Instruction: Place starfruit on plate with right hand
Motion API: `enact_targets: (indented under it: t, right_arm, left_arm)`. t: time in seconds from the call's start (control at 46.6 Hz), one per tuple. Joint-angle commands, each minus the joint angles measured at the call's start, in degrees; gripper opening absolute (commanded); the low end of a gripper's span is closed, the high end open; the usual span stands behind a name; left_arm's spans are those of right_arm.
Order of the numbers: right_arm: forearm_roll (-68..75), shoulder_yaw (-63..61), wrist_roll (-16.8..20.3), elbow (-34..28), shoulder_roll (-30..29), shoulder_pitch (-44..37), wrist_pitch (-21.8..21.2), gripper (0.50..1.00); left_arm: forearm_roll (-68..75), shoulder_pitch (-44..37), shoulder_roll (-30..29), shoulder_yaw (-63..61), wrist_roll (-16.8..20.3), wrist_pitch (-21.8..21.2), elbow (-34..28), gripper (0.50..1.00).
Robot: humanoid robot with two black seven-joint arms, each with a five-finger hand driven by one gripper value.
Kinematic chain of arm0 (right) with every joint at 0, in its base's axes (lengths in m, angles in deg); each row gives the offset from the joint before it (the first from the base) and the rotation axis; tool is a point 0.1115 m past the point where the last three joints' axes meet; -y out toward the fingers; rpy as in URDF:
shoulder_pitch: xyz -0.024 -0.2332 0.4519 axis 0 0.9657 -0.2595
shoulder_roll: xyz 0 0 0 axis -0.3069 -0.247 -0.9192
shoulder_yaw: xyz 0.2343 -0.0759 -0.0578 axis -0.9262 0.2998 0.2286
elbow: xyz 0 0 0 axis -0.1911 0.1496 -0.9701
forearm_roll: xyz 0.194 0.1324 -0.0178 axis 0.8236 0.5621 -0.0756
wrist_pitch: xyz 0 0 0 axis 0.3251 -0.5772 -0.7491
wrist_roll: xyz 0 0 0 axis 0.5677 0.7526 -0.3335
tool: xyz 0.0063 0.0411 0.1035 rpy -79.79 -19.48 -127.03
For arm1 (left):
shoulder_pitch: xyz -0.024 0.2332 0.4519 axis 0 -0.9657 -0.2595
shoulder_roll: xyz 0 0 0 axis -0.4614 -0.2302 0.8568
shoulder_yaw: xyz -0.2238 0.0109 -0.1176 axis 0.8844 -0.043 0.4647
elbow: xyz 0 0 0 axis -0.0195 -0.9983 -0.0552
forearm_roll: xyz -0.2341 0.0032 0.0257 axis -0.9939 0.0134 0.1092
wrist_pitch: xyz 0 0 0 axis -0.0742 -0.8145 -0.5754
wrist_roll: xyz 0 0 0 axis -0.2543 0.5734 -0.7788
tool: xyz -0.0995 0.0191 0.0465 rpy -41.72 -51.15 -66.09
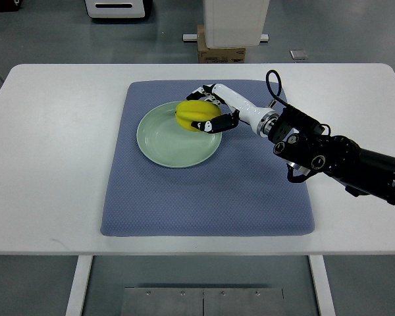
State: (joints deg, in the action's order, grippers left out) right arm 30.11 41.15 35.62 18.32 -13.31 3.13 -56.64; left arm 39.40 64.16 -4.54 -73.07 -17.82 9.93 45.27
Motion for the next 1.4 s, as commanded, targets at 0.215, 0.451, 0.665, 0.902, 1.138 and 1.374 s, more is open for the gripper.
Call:
enact_targets:
  t: [0.215, 0.451, 0.665, 0.902, 1.138, 1.374]
  right_arm:
    - [0.83, -0.25, -0.04, -0.04, 0.00, 0.09, 0.24, 0.975]
    - [0.92, -4.38, 0.05, 0.49, 0.00, 0.01, 0.95, 0.993]
    - [1.80, -11.76, 0.49, 0.58, 0.00, 1.06, 0.95, 1.000]
    - [4.44, -23.10, 0.75, 0.49, 2.81, 6.06, 0.77, 1.000]
    - [6.28, -26.36, 3.73, 0.49, 2.99, 9.23, 0.60, 1.000]
    - [9.53, -27.32, 4.00, 0.58, 4.22, 9.93, -0.11, 1.000]
  left_arm:
    - [0.00, 0.03, 0.00, 0.00, -0.01, 0.00, 0.00, 1.000]
    - [0.00, 0.03, 0.00, 0.00, -0.01, 0.00, 0.00, 1.000]
    - [0.00, -0.05, 0.00, 0.00, -0.01, 0.00, 0.00, 1.000]
    - [0.00, -0.05, 0.00, 0.00, -0.01, 0.00, 0.00, 1.000]
    - [0.00, -0.05, 0.00, 0.00, -0.01, 0.09, 0.00, 1.000]
    - [0.00, -0.06, 0.00, 0.00, -0.01, 0.00, 0.00, 1.000]
